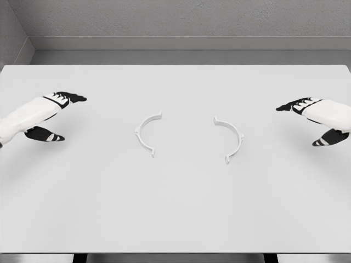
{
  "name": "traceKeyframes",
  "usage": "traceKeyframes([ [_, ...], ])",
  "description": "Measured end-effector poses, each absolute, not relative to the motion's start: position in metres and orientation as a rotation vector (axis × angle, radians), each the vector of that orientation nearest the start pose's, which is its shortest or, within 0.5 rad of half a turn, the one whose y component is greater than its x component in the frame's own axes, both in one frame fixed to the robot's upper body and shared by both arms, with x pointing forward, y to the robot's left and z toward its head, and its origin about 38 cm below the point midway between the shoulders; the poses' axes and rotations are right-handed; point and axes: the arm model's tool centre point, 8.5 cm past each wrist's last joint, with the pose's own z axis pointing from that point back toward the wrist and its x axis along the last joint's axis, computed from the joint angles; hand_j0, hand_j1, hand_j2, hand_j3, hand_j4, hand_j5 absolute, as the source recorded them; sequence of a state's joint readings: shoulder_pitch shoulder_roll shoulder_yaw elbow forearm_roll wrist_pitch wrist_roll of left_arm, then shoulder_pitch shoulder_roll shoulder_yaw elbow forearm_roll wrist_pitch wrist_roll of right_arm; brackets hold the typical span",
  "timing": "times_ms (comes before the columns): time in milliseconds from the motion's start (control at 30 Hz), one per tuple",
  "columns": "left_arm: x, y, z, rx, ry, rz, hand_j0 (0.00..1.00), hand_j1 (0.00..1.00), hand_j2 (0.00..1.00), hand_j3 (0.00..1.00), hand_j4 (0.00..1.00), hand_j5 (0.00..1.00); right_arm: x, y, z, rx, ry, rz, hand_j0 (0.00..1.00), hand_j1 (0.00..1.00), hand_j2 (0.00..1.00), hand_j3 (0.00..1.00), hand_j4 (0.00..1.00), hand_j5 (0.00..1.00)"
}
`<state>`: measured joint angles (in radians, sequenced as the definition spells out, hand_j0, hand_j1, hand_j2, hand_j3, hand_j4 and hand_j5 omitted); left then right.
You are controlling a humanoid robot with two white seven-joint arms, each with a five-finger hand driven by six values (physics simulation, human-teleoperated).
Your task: Assemble PVC drainage pipe clamps
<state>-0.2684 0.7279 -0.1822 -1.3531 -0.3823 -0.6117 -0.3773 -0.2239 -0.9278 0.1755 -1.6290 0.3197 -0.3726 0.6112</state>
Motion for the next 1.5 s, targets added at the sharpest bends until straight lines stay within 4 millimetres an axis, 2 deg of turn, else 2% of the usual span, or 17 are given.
traceKeyframes([
  [167, 0.404, 0.384, 0.161, 0.466, -1.534, -1.576, 1.00, 1.00, 1.00, 1.00, 1.00, 1.00, 0.381, -0.388, 0.214, -0.491, -1.242, 1.773, 1.00, 1.00, 1.00, 1.00, 1.00, 1.00],
  [233, 0.408, 0.375, 0.161, 0.457, -1.559, -1.568, 1.00, 1.00, 1.00, 1.00, 1.00, 1.00, 0.381, -0.387, 0.214, -0.490, -1.244, 1.773, 1.00, 1.00, 1.00, 1.00, 1.00, 1.00],
  [300, 0.409, 0.356, 0.157, 0.441, -1.592, -1.574, 1.00, 1.00, 1.00, 1.00, 1.00, 1.00, 0.381, -0.384, 0.212, -0.482, -1.254, 1.768, 1.00, 1.00, 1.00, 1.00, 1.00, 1.00],
  [467, 0.409, 0.293, 0.158, 0.416, -1.714, -1.616, 1.00, 1.00, 1.00, 1.00, 1.00, 1.00, 0.384, -0.369, 0.205, -0.448, -1.297, 1.776, 1.00, 1.00, 1.00, 1.00, 1.00, 1.00],
  [567, 0.410, 0.270, 0.158, 0.409, -1.749, -1.600, 1.00, 1.00, 1.00, 1.00, 1.00, 1.00, 0.387, -0.361, 0.199, -0.423, -1.326, 1.759, 1.00, 1.00, 1.00, 1.00, 1.00, 1.00],
  [667, 0.417, 0.262, 0.153, 0.430, -1.698, -1.519, 1.00, 1.00, 1.00, 1.00, 1.00, 1.00, 0.390, -0.347, 0.195, -0.412, -1.400, 1.721, 1.00, 1.00, 1.00, 1.00, 1.00, 1.00],
  [733, 0.430, 0.254, 0.160, 0.483, -1.668, -1.469, 1.00, 1.00, 1.00, 1.00, 1.00, 1.00, 0.391, -0.340, 0.193, -0.407, -1.441, 1.696, 1.00, 1.00, 1.00, 1.00, 1.00, 1.00],
  [867, 0.449, 0.238, 0.158, 0.541, -1.582, -1.389, 1.00, 1.00, 1.00, 1.00, 1.00, 1.00, 0.397, -0.328, 0.194, -0.411, -1.515, 1.639, 1.00, 1.00, 1.00, 1.00, 1.00, 1.00],
  [933, 0.453, 0.231, 0.151, 0.546, -1.546, -1.373, 1.00, 1.00, 1.00, 1.00, 1.00, 1.00, 0.400, -0.321, 0.193, -0.403, -1.541, 1.624, 1.00, 1.00, 1.00, 1.00, 1.00, 1.00],
  [1033, 0.453, 0.218, 0.140, 0.540, -1.515, -1.381, 1.00, 1.00, 1.00, 1.00, 1.00, 1.00, 0.401, -0.311, 0.189, -0.379, -1.564, 1.611, 1.00, 1.00, 1.00, 1.00, 1.00, 1.00],
  [1167, 0.449, 0.204, 0.134, 0.513, -1.517, -1.406, 1.00, 1.00, 1.00, 1.00, 1.00, 1.00, 0.411, -0.297, 0.192, -0.381, -1.599, 1.602, 1.00, 1.00, 1.00, 1.00, 1.00, 1.00],
  [1300, 0.447, 0.202, 0.131, 0.510, -1.509, -1.408, 1.00, 1.00, 1.00, 1.00, 1.00, 1.00, 0.416, -0.286, 0.182, -0.360, -1.593, 1.601, 1.00, 1.00, 1.00, 1.00, 1.00, 1.00],
  [1500, 0.449, 0.206, 0.132, 0.523, -1.502, -1.399, 1.00, 1.00, 1.00, 1.00, 1.00, 1.00, 0.424, -0.289, 0.166, -0.374, -1.539, 1.600, 1.00, 1.00, 1.00, 1.00, 1.00, 1.00],
])
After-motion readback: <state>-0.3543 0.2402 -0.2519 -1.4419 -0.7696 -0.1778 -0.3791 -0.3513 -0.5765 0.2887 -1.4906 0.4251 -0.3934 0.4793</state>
